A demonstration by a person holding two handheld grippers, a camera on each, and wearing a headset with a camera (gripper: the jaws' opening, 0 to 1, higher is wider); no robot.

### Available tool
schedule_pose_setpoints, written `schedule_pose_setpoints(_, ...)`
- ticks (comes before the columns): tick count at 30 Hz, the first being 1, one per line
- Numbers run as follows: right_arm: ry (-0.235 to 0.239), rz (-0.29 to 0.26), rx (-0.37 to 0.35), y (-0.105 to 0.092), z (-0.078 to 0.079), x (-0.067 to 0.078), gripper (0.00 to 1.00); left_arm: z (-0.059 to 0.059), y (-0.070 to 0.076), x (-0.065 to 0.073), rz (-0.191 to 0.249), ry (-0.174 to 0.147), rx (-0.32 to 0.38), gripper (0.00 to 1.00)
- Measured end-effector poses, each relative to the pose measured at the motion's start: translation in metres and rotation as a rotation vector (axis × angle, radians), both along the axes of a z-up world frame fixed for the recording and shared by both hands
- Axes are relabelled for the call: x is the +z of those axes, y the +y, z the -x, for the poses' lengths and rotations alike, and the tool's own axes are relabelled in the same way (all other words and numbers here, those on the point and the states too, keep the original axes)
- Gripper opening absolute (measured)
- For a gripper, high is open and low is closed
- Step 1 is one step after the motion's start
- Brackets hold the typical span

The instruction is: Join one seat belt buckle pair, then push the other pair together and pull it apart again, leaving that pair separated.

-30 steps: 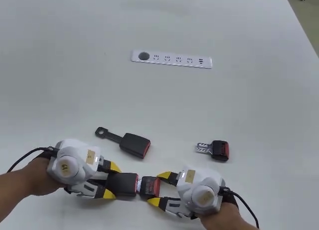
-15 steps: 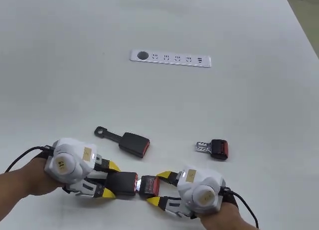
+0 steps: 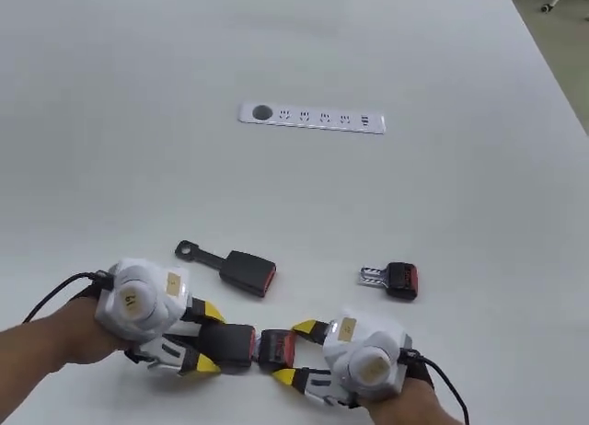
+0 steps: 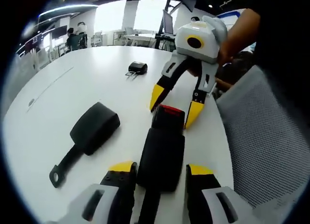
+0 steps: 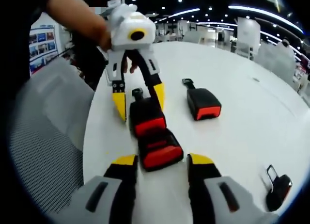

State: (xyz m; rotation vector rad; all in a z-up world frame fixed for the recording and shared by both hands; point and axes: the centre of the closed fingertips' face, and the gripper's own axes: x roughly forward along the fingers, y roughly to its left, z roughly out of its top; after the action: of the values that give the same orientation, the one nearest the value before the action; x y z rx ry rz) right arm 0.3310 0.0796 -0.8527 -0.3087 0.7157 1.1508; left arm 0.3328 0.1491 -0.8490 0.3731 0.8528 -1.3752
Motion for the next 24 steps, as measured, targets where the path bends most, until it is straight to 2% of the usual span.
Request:
schedule_pose_setpoints(2,-0.023,-0.044,-0.023,0.001,-0.006,0.009,0.56,0.002,0.001,0.001,-0.012,-0.02,-0.018,0.49)
schedule_pose_setpoints(4,-0.041,-0.048,-0.03,0.0,-0.006,0.015,0.64,0.003,0.006,0.002,-0.035,-0.024,-0.015,0.56)
schedule_pose_setpoints(5,-0.05,-0.05,-0.035,-0.001,-0.007,0.017,0.66,0.004,0.007,0.006,-0.029,-0.025,-0.014,0.59)
schedule_pose_setpoints(7,-0.051,-0.056,-0.049,-0.003,-0.006,0.02,0.67,0.003,0.01,0.013,-0.012,-0.041,-0.008,0.63)
schedule_pose_setpoints(9,-0.048,-0.053,-0.061,-0.006,-0.002,0.022,0.68,0.005,0.017,0.018,-0.012,-0.034,0.014,0.68)
schedule_pose_setpoints(10,-0.062,-0.046,-0.061,-0.009,0.0,0.022,0.7,0.007,0.02,0.019,-0.012,-0.034,0.015,0.69)
schedule_pose_setpoints(11,-0.079,-0.031,-0.057,-0.011,0.0,0.022,0.73,0.01,0.025,0.021,-0.021,-0.048,0.008,0.7)
schedule_pose_setpoints(12,-0.076,-0.016,-0.057,-0.014,0.002,0.02,0.75,0.01,0.03,0.023,-0.031,-0.056,0.008,0.7)
schedule_pose_setpoints(14,-0.06,-0.01,-0.064,-0.017,0.007,0.019,0.76,0.011,0.036,0.027,-0.029,-0.063,0.016,0.71)
schedule_pose_setpoints(17,-0.07,0.003,-0.081,-0.023,0.012,0.023,0.79,0.012,0.047,0.031,-0.04,-0.072,0.041,0.72)
schedule_pose_setpoints(21,-0.076,-0.005,-0.097,-0.025,0.015,0.031,0.8,0.013,0.057,0.041,-0.038,-0.103,0.056,0.76)
schedule_pose_setpoints(23,-0.072,0.0,-0.109,-0.026,0.013,0.034,0.81,0.007,0.063,0.046,-0.047,-0.155,0.064,0.78)
schedule_pose_setpoints(24,-0.079,-0.012,-0.123,-0.025,0.011,0.038,0.81,0.006,0.064,0.049,-0.045,-0.159,0.074,0.79)
